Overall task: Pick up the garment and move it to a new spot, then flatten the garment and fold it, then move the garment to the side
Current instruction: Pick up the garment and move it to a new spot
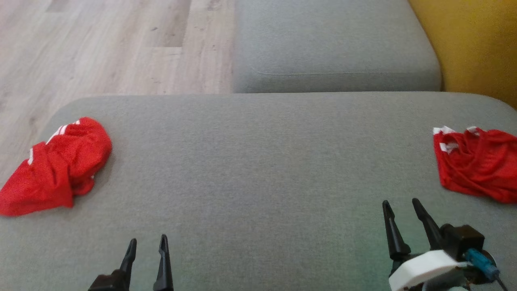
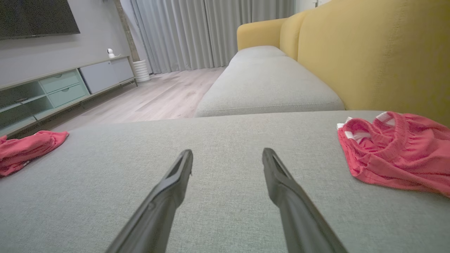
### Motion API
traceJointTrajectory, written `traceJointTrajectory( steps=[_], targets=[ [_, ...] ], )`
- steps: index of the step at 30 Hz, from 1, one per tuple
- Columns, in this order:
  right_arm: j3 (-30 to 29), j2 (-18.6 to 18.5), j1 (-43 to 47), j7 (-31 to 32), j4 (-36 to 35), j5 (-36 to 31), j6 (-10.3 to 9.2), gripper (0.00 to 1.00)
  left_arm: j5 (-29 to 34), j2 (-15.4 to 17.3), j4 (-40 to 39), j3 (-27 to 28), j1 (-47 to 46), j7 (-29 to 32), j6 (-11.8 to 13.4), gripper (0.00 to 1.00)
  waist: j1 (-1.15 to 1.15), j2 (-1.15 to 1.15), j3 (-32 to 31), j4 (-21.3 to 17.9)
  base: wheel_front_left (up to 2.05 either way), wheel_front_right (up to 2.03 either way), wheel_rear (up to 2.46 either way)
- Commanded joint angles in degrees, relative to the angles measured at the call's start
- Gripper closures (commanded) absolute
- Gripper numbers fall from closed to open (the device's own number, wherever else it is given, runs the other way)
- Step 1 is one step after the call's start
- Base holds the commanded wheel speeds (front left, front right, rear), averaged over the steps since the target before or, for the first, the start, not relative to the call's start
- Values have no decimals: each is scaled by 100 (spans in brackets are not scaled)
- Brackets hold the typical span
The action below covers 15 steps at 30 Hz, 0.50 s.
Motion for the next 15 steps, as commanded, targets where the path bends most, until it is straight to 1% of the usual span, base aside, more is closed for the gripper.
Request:
traceJointTrajectory(
  steps=[1, 3, 6, 9, 10, 13, 15],
  targets=[
    [122, -32, -93, -3, -213, 4, -4, 0, 19, 27, -129, 211, -370, -31, 50, 0, 0, 0, -10, 108, 0, 0, 0],
    [143, -32, -77, -12, -212, 15, -4, 0, 18, 43, -139, 228, -383, -27, 65, 0, 0, 0, -17, 279, 0, 0, 0],
    [159, -32, -78, -44, -208, 64, -4, 0, 32, 97, -157, 240, -412, -8, 69, 0, 0, 0, -13, 639, 0, 0, 0],
    [186, -32, -104, -85, -184, 109, -4, 0, 53, 165, -191, 258, -433, 15, 88, 0, 0, 0, -1, 1072, 0, 0, 0],
    [221, -31, -137, -115, -152, 135, -4, 0, 65, 213, -234, 272, -435, 39, 111, 0, 0, 0, 10, 1360, 0, 0, 0],
    [288, -31, -193, -146, -86, 212, -4, 0, 77, 285, -313, 298, -431, 73, 148, 0, 0, 0, 29, 1779, 0, 0, 0],
    [362, -31, -246, -166, -13, 252, -4, 0, 77, 329, -364, 326, -410, 86, 179, 0, 0, 0, 39, 1989, 0, 0, 0]
  ],
)
